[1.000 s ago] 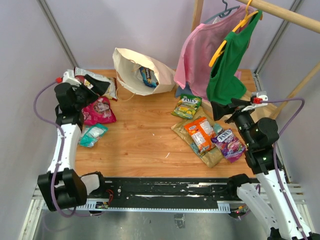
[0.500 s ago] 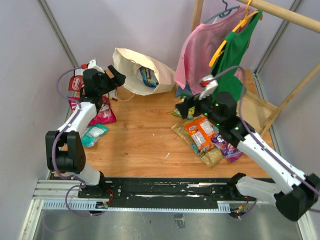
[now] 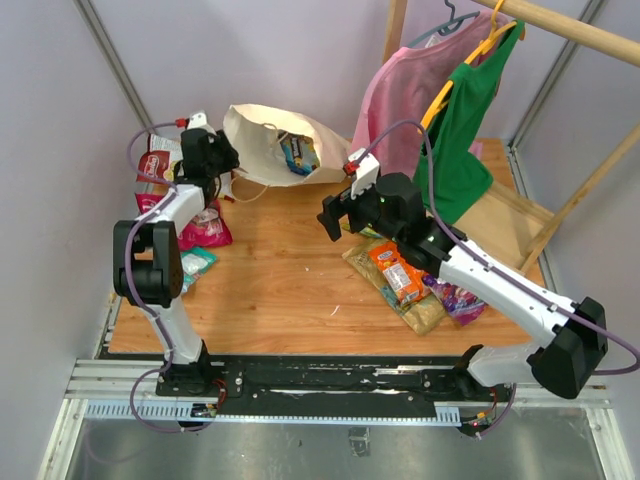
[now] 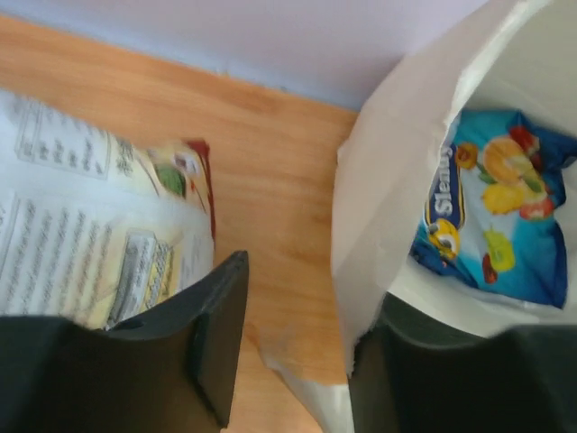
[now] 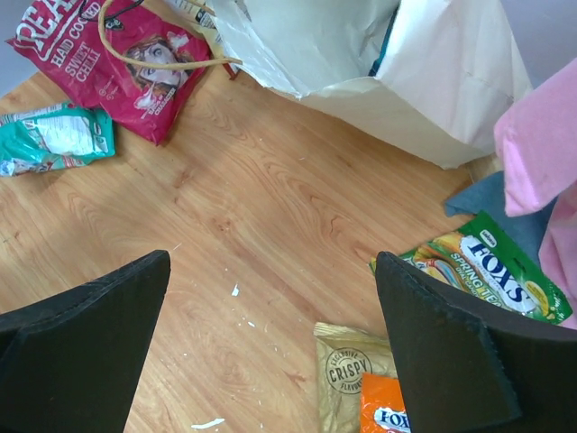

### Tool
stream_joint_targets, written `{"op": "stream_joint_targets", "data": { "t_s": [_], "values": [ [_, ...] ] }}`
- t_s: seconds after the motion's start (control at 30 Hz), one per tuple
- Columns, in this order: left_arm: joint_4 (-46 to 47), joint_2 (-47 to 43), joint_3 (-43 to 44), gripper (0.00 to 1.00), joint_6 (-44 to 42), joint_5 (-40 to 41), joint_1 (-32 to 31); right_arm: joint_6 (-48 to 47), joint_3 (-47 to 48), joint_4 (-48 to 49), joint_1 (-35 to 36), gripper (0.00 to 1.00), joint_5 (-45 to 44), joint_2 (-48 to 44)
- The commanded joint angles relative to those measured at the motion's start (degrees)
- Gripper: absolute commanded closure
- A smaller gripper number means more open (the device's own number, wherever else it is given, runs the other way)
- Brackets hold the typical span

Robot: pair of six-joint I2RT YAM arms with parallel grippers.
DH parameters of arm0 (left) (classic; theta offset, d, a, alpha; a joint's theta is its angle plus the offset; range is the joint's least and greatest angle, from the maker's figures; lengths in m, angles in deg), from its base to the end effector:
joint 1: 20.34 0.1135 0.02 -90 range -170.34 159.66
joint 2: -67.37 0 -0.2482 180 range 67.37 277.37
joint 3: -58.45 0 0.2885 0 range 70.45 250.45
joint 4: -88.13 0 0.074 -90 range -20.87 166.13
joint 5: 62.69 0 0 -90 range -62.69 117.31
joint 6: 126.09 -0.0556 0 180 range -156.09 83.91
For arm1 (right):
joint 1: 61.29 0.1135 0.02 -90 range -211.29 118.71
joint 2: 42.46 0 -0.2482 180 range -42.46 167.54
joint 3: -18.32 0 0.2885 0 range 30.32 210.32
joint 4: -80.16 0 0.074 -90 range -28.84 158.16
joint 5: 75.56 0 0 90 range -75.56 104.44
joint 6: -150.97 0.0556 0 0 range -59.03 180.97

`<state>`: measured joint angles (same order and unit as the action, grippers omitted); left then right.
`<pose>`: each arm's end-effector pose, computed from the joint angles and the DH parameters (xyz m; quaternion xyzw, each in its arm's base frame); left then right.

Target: Take the snacks out of the paper bag

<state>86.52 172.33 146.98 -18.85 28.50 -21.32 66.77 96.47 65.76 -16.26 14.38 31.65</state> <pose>0.4840 -0.0071 0.2316 -0.1205 0.8002 -0.0847 0.5814 0.2596 0.2598 0.3492 -0.2575 0.7236 0.2745 0.5786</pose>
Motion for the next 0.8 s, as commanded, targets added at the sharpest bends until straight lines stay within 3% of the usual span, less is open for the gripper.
{"op": "stream_joint_targets", "data": {
  "t_s": [0.0,0.13,0.17,0.47,0.63,0.77],
  "values": [
    [8.3,-4.5,-8.3,0.61,0.0,-1.3,-1.5,-1.5,2.1,-0.7,1.0,0.02,-1.8,2.0],
    [11.9,-10.3,-16.6,0.96,1.5,2.3,-4.5,-2.1,2.0,-1.6,1.0,0.01,-2.2,3.6],
    [12.0,-11.6,-18.9,0.99,1.8,3.4,-5.3,-2.1,2.0,-2.0,1.1,0.01,-2.2,3.7],
    [17.7,-23.2,-36.7,0.99,6.7,15.8,-16.1,-1.4,-0.9,-1.7,0.9,0.01,-4.0,5.1],
    [21.8,-28.4,-46.0,1.00,12.3,18.3,-20.3,1.6,-3.9,2.4,0.9,0.00,-2.0,4.5],
    [26.1,-28.3,-51.4,0.96,16.0,20.5,-24.1,5.3,-7.9,10.1,1.0,0.10,2.6,3.3]
  ]
}}
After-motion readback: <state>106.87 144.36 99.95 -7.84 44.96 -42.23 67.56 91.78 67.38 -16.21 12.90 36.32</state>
